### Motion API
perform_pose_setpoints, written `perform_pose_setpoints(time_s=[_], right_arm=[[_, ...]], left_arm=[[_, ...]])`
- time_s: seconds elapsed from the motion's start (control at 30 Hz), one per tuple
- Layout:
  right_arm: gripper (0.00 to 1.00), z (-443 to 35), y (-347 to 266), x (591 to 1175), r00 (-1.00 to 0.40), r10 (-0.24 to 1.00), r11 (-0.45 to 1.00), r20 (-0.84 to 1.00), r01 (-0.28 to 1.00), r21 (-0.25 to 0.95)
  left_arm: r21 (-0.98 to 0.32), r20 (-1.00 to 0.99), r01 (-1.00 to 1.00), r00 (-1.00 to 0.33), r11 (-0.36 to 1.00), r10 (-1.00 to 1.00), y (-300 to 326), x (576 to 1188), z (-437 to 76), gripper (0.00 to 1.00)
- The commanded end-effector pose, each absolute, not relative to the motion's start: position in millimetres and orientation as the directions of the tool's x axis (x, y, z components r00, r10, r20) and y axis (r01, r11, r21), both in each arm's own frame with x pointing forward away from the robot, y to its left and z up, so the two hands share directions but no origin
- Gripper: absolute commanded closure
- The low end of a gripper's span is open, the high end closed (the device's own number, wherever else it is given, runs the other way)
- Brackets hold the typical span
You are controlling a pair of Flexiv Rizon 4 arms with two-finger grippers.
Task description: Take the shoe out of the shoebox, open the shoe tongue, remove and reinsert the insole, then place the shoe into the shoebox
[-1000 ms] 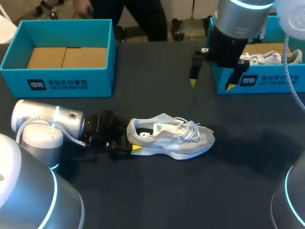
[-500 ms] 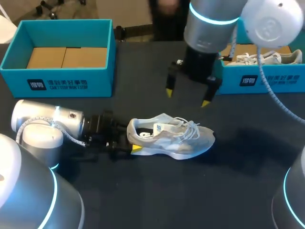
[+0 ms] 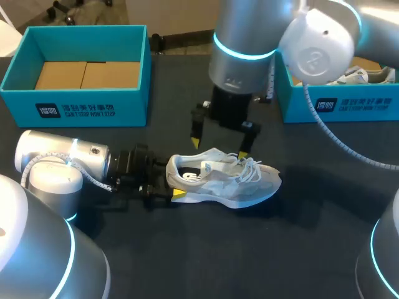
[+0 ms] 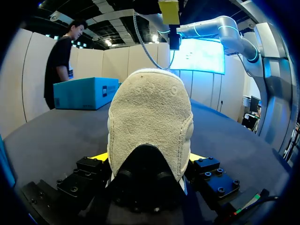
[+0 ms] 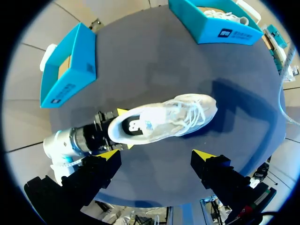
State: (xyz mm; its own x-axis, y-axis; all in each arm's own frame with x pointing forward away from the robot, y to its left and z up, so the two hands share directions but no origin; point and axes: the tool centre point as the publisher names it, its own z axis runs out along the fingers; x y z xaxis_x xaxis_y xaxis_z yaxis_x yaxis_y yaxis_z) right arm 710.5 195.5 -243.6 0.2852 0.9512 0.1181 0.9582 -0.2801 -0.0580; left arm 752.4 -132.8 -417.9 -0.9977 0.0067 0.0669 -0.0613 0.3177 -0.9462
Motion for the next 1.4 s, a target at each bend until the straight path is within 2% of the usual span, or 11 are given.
perform_pose_setpoints(time_s=[0.03,0.5,0.67,0.77,0.9,1.4], right_arm=[[0.0,-253,226,713,0.308,0.949,-0.305,0.068,0.951,-0.051],[0.0,-253,226,713,0.308,0.949,-0.305,0.068,0.951,-0.051],[0.0,-268,208,721,0.338,0.94,-0.34,0.043,0.94,0.031],[0.0,-273,202,724,0.306,0.952,-0.307,0.022,0.945,0.113],[0.0,-284,200,726,0.288,0.957,-0.281,-0.035,0.949,0.146],[0.0,-284,200,726,0.288,0.957,-0.281,-0.035,0.949,0.146]], left_arm=[[-0.946,0.067,-0.062,-0.998,0.318,0.005,-133,750,-418,1.0],[-0.946,0.067,-0.062,-0.998,0.318,0.005,-133,750,-418,1.0],[-0.946,0.067,-0.062,-0.998,0.318,0.005,-133,750,-418,1.0],[-0.946,0.067,-0.062,-0.998,0.318,0.005,-133,750,-418,1.0],[-0.946,0.067,-0.062,-0.998,0.318,0.005,-133,750,-418,1.0],[-0.946,0.067,-0.062,-0.998,0.318,0.005,-133,750,-418,1.0]])
